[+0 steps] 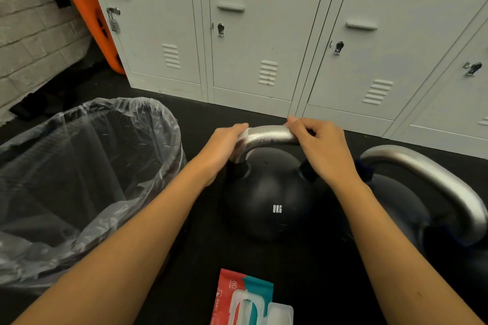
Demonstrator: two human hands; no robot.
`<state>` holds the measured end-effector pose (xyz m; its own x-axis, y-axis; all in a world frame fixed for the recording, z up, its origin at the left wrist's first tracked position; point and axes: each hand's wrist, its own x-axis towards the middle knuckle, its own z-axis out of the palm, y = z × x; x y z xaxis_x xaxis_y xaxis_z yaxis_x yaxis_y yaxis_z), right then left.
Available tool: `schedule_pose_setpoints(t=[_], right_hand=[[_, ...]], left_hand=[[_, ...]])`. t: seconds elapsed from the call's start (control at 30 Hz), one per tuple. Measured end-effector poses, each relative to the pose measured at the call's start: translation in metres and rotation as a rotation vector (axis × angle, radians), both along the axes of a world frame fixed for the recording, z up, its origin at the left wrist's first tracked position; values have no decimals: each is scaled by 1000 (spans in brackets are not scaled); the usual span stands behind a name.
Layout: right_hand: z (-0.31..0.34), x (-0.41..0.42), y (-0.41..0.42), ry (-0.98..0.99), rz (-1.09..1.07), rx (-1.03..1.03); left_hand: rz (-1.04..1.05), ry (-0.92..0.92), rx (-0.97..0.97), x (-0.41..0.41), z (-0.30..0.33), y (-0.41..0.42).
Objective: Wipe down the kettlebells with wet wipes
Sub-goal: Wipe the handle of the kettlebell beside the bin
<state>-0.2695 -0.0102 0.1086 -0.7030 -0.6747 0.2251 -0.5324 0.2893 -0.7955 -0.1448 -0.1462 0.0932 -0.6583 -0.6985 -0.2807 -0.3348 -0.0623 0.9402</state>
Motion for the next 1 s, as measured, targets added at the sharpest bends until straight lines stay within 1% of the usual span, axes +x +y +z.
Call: schedule_pose_setpoints(t=[0.07, 0.13, 0.2, 0.3, 0.33, 0.43, 0.53, 0.6, 0.67, 0.77, 0.9, 0.93, 1.0], right_hand=[[1, 0, 0, -5, 2, -3], [0, 1, 0, -3, 1, -12], [-1, 1, 0, -10, 3, -17], [-2, 1, 0, -30, 15, -19], [-3, 1, 0, -35, 17, -27], [-3, 2, 1, -47, 17, -56], [-3, 3, 2, -48, 24, -55], [-3, 3, 2, -52, 29, -52], [-4, 3, 2, -55, 29, -60], [-5, 3, 1, -57, 20, -74], [-6, 3, 1, -53, 28, -77], [-7, 3, 1, -55, 30, -80], [-8, 2, 1, -57, 29, -86]], left_hand=[[-92, 10, -86, -5, 13, 2], [-125, 30, -127, -6, 16, 4], [-96, 67, -69, -2, 6, 4], [17, 134, 78, 7, -20, 5], [22, 156, 95, 9, -27, 6], [-40, 202, 147, 11, -40, 7], [-37, 220, 220, 11, -41, 4], [-73, 209, 219, 9, -38, 0], [-80, 237, 201, 8, -31, -2], [28, 322, 183, 4, -24, 6], [207, 518, 212, 3, -39, 27], [235, 535, 231, 5, -45, 30], [265, 502, 301, 10, -58, 32]])
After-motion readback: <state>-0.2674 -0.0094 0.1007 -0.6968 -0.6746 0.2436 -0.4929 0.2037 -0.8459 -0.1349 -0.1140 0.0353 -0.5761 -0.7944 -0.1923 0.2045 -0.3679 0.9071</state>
